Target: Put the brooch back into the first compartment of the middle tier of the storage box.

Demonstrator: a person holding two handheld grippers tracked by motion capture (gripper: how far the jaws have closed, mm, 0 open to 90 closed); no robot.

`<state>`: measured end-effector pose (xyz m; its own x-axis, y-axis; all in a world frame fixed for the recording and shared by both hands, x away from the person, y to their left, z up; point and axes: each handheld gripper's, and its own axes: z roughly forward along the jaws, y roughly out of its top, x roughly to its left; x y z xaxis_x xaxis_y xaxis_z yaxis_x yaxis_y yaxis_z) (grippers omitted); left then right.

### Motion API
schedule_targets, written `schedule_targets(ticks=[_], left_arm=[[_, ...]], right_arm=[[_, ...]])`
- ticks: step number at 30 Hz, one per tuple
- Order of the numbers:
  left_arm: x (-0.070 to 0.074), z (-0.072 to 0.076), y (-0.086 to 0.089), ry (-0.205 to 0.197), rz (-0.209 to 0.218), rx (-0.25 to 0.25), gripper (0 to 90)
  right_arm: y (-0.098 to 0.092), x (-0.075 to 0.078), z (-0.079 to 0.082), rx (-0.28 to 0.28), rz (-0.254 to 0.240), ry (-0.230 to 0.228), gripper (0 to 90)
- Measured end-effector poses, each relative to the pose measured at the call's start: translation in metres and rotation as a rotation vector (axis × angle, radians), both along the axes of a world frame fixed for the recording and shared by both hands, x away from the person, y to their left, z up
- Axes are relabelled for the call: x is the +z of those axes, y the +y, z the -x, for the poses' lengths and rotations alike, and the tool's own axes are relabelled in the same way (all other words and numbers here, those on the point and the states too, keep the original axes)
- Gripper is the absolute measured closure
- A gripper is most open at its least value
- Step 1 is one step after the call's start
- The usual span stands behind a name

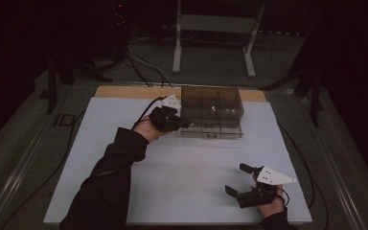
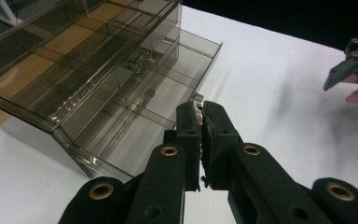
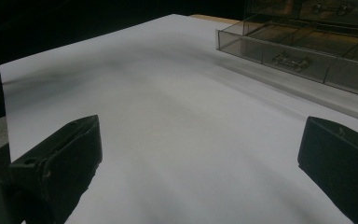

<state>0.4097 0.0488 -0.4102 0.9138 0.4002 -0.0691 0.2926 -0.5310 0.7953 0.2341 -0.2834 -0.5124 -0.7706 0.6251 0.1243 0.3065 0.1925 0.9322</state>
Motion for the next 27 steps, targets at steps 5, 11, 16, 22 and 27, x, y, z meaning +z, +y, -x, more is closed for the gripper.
schedule_targets(ticks=[5, 11, 16, 22, 27], left_arm=[[-0.005, -0.004, -0.004, 0.008, -0.003, 0.022, 87.3], [-0.01, -0.01, -0.008, 0.021, 0.007, 0.055, 87.3], [-0.019, -0.015, -0.013, 0.036, 0.006, 0.087, 87.3], [-0.031, -0.021, -0.02, 0.055, -0.004, 0.11, 87.3], [-0.035, -0.025, -0.023, 0.057, -0.001, 0.135, 87.3]], right_arm=[[0.0, 0.0, 0.0, 0.001, -0.001, 0.0, 0.0], [0.0, 0.0, 0.0, 0.003, -0.003, -0.002, 0.0], [-0.001, 0.001, 0.001, 0.005, -0.004, -0.004, 0.0], [-0.001, 0.001, 0.001, 0.009, -0.007, -0.006, 0.0], [-0.002, 0.001, 0.001, 0.012, -0.011, -0.002, 0.0]])
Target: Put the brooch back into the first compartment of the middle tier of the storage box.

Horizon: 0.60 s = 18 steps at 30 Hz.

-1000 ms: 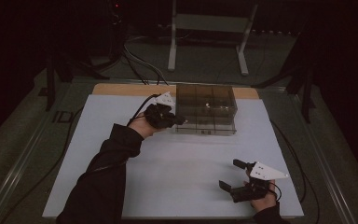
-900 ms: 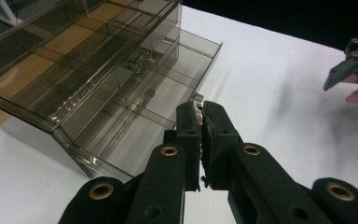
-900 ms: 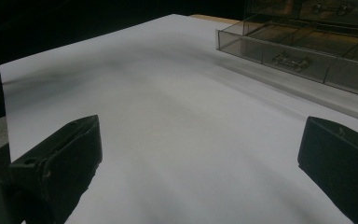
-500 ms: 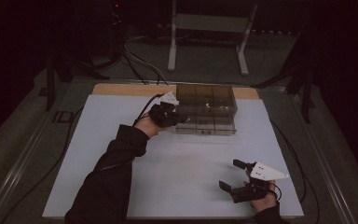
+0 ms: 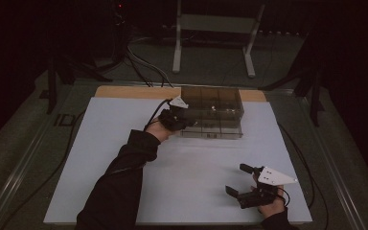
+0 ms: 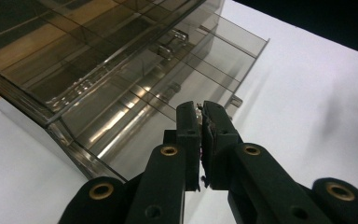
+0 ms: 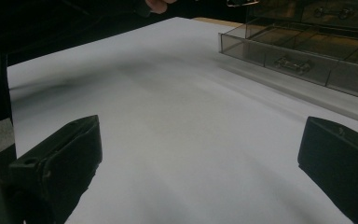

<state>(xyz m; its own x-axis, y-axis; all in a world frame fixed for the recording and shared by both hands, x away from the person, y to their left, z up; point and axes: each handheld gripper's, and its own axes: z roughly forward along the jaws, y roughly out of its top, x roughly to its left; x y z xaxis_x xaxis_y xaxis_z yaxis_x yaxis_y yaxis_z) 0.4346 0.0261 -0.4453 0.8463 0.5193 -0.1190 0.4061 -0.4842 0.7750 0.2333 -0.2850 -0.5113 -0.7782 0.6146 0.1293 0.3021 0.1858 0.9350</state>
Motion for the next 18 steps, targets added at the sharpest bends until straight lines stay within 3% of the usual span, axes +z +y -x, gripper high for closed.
schedule_targets(ticks=[8, 18], left_arm=[[-0.008, -0.005, -0.003, 0.01, 0.01, 0.04, 87.3], [-0.015, -0.009, -0.008, 0.009, 0.023, 0.056, 87.3]], right_arm=[[0.001, 0.0, 0.001, 0.003, 0.003, -0.002, 0.0], [0.001, 0.0, 0.001, 0.003, 0.002, 0.001, 0.0]])
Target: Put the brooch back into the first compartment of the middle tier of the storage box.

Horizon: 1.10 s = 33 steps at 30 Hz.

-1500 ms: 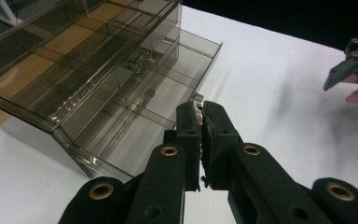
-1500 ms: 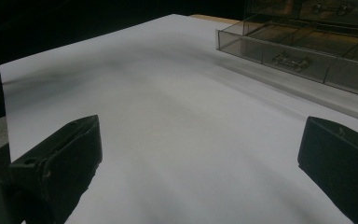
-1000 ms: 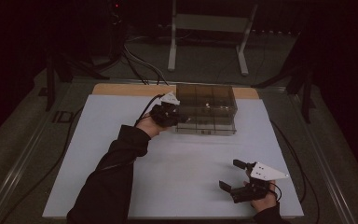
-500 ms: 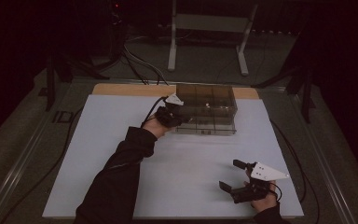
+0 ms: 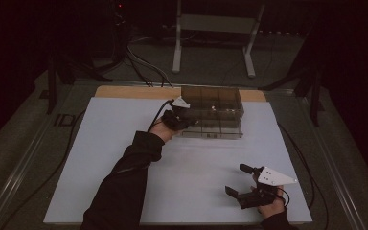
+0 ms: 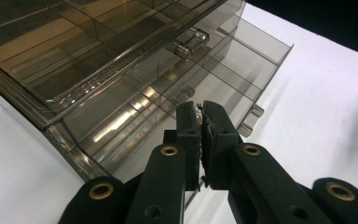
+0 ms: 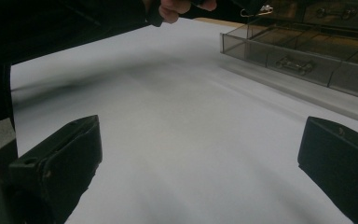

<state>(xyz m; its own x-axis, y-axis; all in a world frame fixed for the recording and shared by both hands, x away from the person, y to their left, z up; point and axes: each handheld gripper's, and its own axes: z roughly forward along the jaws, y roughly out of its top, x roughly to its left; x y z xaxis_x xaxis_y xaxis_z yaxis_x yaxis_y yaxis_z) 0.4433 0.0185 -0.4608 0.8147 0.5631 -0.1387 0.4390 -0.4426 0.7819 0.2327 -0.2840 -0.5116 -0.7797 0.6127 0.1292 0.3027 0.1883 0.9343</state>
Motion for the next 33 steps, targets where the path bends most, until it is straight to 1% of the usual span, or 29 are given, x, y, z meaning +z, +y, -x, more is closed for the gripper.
schedule_targets(ticks=[3, 4, 8, 9, 11, 14, 17, 19, 21, 23, 25, 26, 27, 28, 29, 32, 33], left_arm=[[-0.003, -0.001, -0.001, 0.006, 0.011, 0.006, 87.2], [-0.003, -0.001, -0.002, 0.002, 0.011, 0.01, 87.2], [-0.007, -0.002, -0.005, 0.005, 0.019, 0.005, 87.2], [-0.008, -0.002, -0.006, 0.001, 0.013, 0.004, 87.2], [-0.01, -0.003, -0.007, 0.003, 0.023, 0.01, 87.2], [-0.014, -0.004, -0.009, 0.01, 0.02, 0.012, 87.2], [-0.015, -0.004, -0.01, 0.005, 0.011, 0.017, 87.1], [-0.015, -0.004, -0.01, 0.003, 0.017, 0.014, 87.2], [-0.016, -0.004, -0.011, 0.008, 0.007, 0.018, 87.2], [-0.017, -0.004, -0.011, 0.013, 0.01, 0.02, 87.1], [-0.018, -0.005, -0.011, 0.024, 0.0, 0.022, 87.0], [-0.019, -0.006, -0.012, 0.025, -0.012, 0.022, 87.0], [-0.019, -0.006, -0.012, 0.025, -0.012, 0.022, 87.1], [-0.02, -0.006, -0.013, 0.033, -0.033, 0.027, 87.1], [-0.021, -0.006, -0.013, 0.042, -0.032, 0.027, 87.0], [-0.021, -0.007, -0.012, 0.043, -0.044, 0.033, 87.0], [-0.02, -0.007, -0.012, 0.042, -0.039, 0.037, 87.1]], right_arm=[[0.0, 0.0, 0.0, 0.0, 0.001, 0.0, 0.0], [0.0, 0.0, 0.0, 0.0, 0.0, -0.003, 0.0], [-0.001, 0.0, 0.0, 0.0, -0.002, 0.0, 0.0], [0.0, 0.0, 0.0, 0.0, -0.002, -0.004, 0.0], [0.0, 0.0, 0.001, 0.002, 0.002, -0.002, 0.0], [0.0, 0.0, 0.001, 0.003, 0.002, -0.002, 0.0], [0.0, 0.0, 0.001, 0.002, 0.003, -0.002, 0.0], [0.0, 0.0, 0.0, 0.003, 0.003, -0.001, 0.0], [0.0, 0.0, 0.0, 0.002, 0.003, -0.002, 0.0], [0.0, 0.0, 0.0, 0.004, 0.002, 0.0, 0.0], [0.0, 0.0, 0.001, 0.004, 0.002, -0.003, 0.0], [0.0, 0.0, 0.001, 0.004, 0.002, -0.003, 0.0], [0.0, 0.0, 0.001, 0.004, 0.002, -0.003, 0.0], [0.0, 0.0, 0.001, 0.005, 0.001, -0.001, 0.0], [0.0, 0.0, 0.0, 0.005, 0.001, 0.001, 0.0], [0.0, 0.0, 0.0, 0.003, 0.001, 0.001, 0.0], [0.0, 0.0, -0.001, 0.003, 0.002, 0.002, 0.0]])
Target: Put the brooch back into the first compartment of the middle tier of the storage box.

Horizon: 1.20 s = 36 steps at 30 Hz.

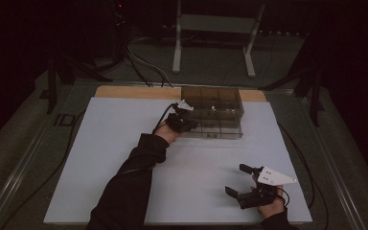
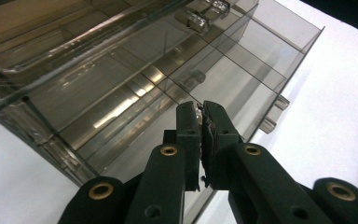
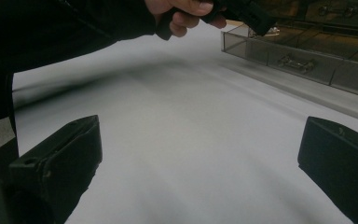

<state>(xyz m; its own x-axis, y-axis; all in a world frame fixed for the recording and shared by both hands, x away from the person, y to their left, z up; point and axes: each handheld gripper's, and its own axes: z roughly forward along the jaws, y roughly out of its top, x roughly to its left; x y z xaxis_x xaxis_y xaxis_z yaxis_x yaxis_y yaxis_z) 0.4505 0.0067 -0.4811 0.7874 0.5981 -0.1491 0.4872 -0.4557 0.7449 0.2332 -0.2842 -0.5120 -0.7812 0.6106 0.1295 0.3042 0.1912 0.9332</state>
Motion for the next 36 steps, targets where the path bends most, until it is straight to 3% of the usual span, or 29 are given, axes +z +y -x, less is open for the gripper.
schedule_targets(ticks=[14, 18, 21, 22, 27, 36], left_arm=[[0.007, 0.001, 0.0, -0.039, 0.022, 0.025, 85.9], [0.01, 0.004, -0.001, -0.053, 0.019, 0.031, 78.0], [0.012, 0.005, -0.001, -0.055, 0.01, 0.028, 68.5], [0.013, 0.007, -0.001, -0.054, 0.018, 0.022, 61.7], [0.018, 0.012, -0.003, -0.057, 0.016, 0.01, 51.0], [0.029, 0.019, -0.001, -0.051, 0.06, -0.037, 37.2]], right_arm=[[0.0, 0.0, 0.0, 0.003, -0.006, 0.003, 0.0], [0.0, 0.0, 0.0, 0.003, -0.005, 0.005, 0.0], [0.0, 0.0, 0.0, 0.003, -0.005, 0.002, 0.0], [0.0, 0.0, 0.0, 0.003, -0.005, 0.005, 0.0], [0.0, 0.0, 0.0, 0.006, -0.003, 0.004, 0.0], [0.001, 0.0, 0.0, 0.004, -0.003, -0.001, 0.0]])
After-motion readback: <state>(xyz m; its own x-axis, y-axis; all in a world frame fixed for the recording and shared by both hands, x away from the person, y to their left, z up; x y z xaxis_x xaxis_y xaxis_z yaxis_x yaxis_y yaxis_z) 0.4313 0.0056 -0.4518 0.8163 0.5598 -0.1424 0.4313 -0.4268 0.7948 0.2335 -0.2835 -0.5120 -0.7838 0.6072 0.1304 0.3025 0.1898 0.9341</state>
